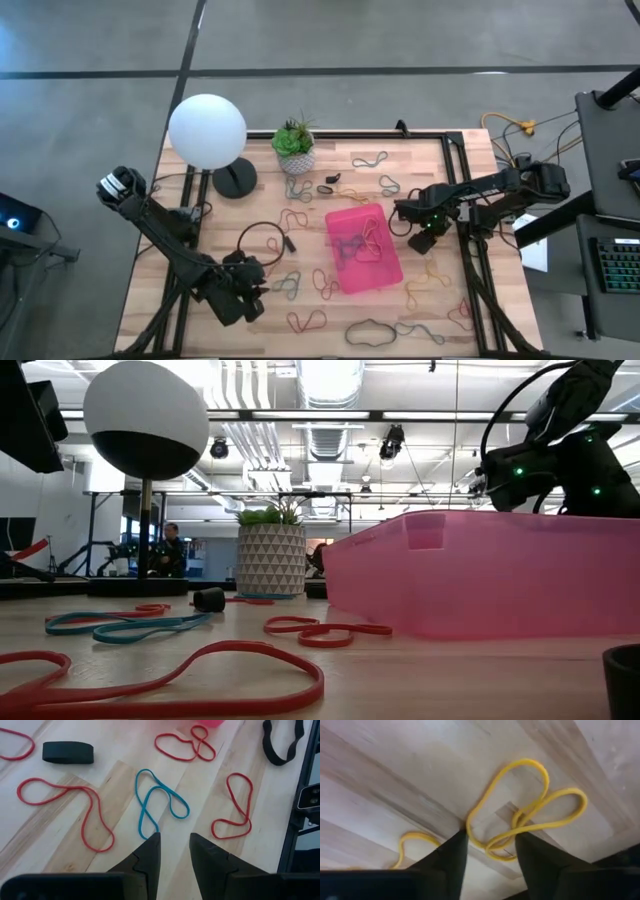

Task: Pick and place rubber bands into bin
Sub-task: Put the yellow rubber band into the red bin

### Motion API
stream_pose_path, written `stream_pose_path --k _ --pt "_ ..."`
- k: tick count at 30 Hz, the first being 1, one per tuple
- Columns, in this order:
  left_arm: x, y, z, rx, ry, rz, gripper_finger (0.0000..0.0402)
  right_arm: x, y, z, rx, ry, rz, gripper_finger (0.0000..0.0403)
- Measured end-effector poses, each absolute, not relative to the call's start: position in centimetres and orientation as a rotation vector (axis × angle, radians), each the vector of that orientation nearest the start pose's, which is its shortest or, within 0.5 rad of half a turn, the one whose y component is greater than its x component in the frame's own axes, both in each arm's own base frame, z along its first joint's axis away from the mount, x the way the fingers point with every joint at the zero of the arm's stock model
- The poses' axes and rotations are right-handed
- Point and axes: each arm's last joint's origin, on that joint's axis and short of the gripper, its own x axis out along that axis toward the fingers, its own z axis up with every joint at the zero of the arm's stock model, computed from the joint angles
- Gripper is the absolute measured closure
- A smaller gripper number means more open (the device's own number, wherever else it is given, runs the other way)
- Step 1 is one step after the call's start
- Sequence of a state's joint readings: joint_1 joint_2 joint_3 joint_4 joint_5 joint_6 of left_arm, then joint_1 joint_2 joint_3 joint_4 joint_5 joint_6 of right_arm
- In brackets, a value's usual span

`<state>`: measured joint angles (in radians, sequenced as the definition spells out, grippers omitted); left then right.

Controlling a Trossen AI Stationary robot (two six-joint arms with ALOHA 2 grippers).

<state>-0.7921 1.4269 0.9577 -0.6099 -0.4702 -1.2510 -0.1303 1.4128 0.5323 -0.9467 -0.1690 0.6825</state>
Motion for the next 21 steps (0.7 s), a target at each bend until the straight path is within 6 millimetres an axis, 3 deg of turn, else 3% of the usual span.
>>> stream_pose_path --k 13,21 --pt "20.0 -18.4 22.5 -0.521 0.867 0.279 0.0314 16.4 -1.6 12.5 0.741 1.740 -0.554 0.0384" --pt "20.1 -18.4 22.5 -0.521 0.865 0.280 0.0314 19.2 -1.4 14.9 0.710 1.630 -0.388 0.0395"
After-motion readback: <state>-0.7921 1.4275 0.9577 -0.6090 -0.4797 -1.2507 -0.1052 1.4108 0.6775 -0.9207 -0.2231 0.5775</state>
